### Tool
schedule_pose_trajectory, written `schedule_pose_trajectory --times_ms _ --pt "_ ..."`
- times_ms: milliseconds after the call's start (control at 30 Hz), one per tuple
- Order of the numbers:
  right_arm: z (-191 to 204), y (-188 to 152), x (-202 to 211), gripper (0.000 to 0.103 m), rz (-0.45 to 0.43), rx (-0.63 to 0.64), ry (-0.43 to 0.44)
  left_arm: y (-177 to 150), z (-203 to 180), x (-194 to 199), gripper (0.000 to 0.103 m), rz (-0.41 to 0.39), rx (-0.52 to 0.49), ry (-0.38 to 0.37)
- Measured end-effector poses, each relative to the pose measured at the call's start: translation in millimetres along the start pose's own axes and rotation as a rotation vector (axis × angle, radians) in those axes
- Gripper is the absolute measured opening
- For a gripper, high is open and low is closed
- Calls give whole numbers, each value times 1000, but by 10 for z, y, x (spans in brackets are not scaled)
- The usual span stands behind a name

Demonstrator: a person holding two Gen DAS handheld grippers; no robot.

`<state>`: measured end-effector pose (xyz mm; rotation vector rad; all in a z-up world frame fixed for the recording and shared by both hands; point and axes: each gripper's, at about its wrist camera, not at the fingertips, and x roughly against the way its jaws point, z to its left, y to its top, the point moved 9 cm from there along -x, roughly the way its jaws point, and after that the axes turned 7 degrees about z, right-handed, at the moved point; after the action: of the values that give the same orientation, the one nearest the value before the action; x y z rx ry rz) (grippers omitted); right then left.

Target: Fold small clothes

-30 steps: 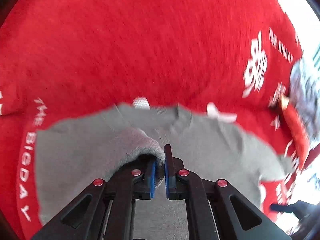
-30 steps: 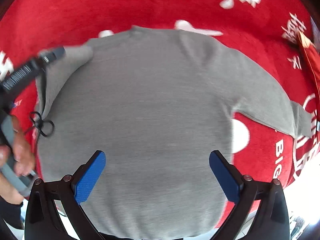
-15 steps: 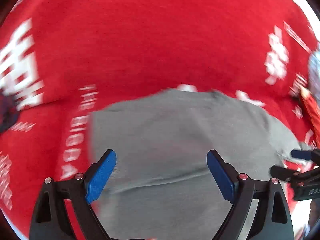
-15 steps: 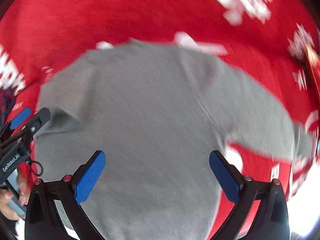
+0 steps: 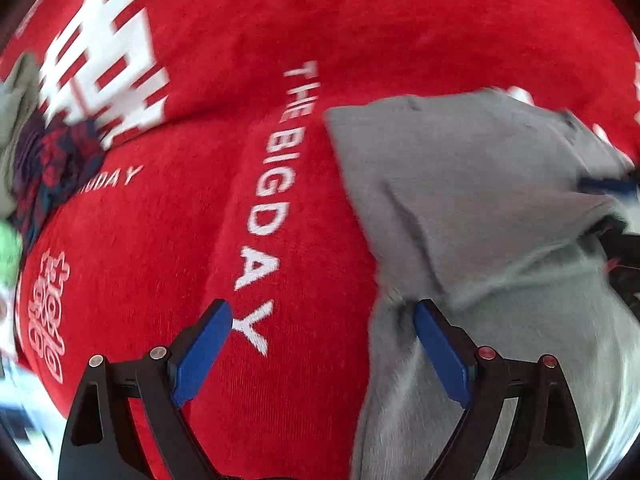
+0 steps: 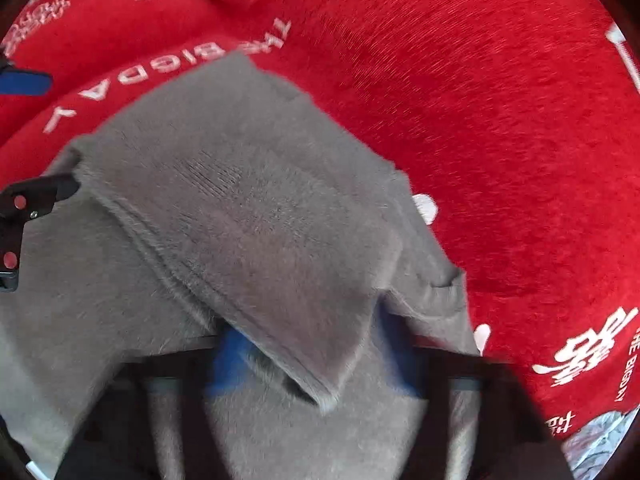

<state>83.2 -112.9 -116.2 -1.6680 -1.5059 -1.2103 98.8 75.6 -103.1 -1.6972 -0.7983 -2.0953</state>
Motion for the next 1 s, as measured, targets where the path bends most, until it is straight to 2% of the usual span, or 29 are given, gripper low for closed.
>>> schedule_pose_trajectory --times_ms 100,167,233,367,467,600,667,733,767,867,1000 --pt "-435 -14 206 11 -105 -349 203 3 103 -56 93 15 116 -45" --pt "-829 -208 249 11 -163 -650 349 -23 156 -83 93 22 151 -37" --pt "-1166 -588 145 11 -171 -956 485 -57 172 -96 93 28 184 -67" --pt "-1302 -1369 -278 13 -151 -1459 817 -7 188 -136 93 26 176 -72" --pt "-1273 -1769 -467 17 -140 -1670 907 -6 196 -148 93 28 170 -84" --pt "-1251 -2040 -452 20 -155 -1815 964 1 218 -143 93 39 157 -101" --pt "-1248 -2114 -401 26 -169 -1861 956 20 226 -108 93 33 143 -105" --pt "-1274 -2212 -376 42 -175 -1910 954 28 229 -75 93 32 133 -114" --pt "-1254 -2207 -363 42 -161 -1905 967 29 231 -60 93 34 129 -125" --pt "-1119 -2001 -265 43 -98 -1760 1020 28 247 -24 93 30 118 -141" --pt "-541 -1330 -50 45 -62 -1496 1164 20 252 -39 93 34 112 -162"
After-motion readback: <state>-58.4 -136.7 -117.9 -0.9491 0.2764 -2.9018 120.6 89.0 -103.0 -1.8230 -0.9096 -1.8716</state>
